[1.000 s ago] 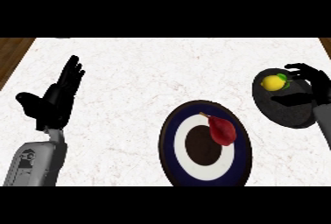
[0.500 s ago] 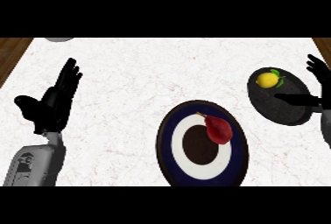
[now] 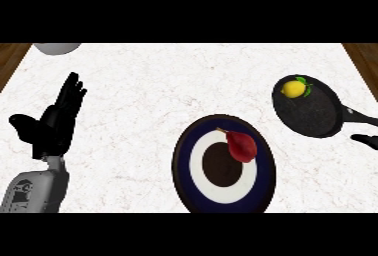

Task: Pick the lemon from the plate and place it in the pan

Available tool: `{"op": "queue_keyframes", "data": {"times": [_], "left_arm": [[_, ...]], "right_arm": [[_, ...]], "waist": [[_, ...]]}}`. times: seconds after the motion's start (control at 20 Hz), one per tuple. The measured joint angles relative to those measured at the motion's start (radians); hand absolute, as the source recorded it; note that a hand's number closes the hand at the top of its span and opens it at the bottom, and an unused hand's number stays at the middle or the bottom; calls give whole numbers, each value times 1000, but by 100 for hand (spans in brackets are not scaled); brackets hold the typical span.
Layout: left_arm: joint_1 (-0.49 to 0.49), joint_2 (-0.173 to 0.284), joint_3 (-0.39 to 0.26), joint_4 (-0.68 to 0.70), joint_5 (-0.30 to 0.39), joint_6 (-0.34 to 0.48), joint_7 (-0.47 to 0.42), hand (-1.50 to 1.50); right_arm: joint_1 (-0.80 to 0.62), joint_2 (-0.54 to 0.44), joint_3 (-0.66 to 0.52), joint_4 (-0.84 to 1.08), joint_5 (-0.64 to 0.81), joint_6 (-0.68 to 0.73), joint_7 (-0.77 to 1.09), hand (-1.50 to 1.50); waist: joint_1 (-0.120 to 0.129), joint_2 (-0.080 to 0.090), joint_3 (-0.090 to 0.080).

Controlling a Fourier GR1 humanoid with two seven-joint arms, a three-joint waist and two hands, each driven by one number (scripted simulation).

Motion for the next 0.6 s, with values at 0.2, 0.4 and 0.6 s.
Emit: {"op": "queue_keyframes", "data": {"times": [0.2,0.4,0.6], "left_arm": [[11,10,13,-7,3,-1,7,0],[39,4,4,-35,-6,5,15,0],[39,11,17,-17,1,-4,-2,0]], "right_arm": [[103,-35,-5,-90,-51,98,7,-150],[226,-49,-12,-216,-113,161,45,-150],[351,-27,-12,-387,-180,217,112,-150]], "waist": [[-16,-6,-2],[-22,-9,-3],[-25,-7,-3]]}}
